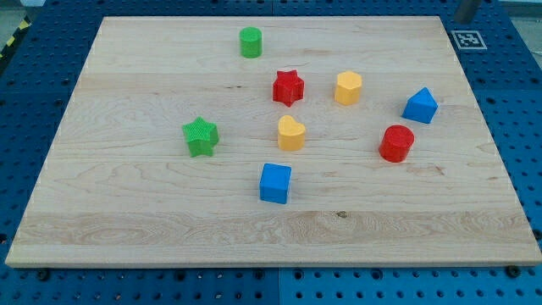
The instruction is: Keep blue triangle on top right to red circle
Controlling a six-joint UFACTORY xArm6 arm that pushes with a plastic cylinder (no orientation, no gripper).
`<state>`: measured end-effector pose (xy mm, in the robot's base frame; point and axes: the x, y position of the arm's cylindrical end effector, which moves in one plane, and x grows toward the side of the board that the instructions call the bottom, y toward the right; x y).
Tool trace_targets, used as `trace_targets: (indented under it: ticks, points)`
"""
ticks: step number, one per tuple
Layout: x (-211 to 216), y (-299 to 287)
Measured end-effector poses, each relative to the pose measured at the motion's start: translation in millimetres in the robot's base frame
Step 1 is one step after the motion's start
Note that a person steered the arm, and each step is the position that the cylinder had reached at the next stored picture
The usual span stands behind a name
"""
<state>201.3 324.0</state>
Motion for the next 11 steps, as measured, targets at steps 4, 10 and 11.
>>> trace_targets:
  ticks: [4,10,11]
  points:
    - [6,-39]
    - [147,-106]
    - [159,-106]
